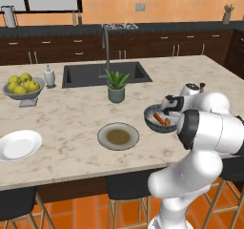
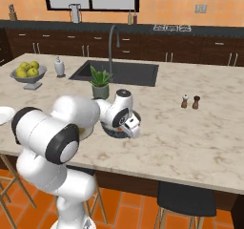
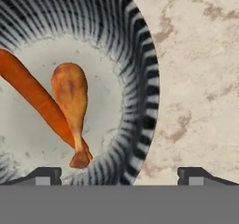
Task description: Pick the chicken drumstick and carrot from their plates and place them in the bowl. Then put the bowl in the fridge.
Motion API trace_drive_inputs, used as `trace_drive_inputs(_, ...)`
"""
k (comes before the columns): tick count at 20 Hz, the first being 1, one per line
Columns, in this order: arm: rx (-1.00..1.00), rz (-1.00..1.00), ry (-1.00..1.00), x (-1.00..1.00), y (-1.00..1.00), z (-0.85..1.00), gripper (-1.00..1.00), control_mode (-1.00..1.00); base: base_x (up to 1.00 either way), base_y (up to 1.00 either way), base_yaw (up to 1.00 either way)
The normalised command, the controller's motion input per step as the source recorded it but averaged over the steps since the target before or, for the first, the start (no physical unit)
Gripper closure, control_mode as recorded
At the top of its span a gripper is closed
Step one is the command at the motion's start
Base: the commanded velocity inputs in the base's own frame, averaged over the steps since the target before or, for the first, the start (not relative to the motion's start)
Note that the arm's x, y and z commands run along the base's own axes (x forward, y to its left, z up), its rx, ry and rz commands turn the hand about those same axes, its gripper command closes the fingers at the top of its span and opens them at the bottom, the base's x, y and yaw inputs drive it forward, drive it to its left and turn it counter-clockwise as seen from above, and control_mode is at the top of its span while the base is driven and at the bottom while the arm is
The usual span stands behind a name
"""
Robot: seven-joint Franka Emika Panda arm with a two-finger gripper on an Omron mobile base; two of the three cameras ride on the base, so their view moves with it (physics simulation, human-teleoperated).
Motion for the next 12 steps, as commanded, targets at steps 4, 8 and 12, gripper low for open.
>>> trace_drive_inputs(4, 0.00, -0.12, 0.00, 0.31, 0.00, -0.31, -1.00, -1.00, 0.00, 0.00, 0.00)
trace_drive_inputs(8, 0.00, -0.08, 0.00, 0.33, 0.00, -0.48, 1.00, -1.00, 0.00, 0.00, 0.00)
trace_drive_inputs(12, 0.00, -0.01, 0.00, 0.03, 0.00, 0.01, 1.00, -1.00, 0.00, 0.00, 0.00)
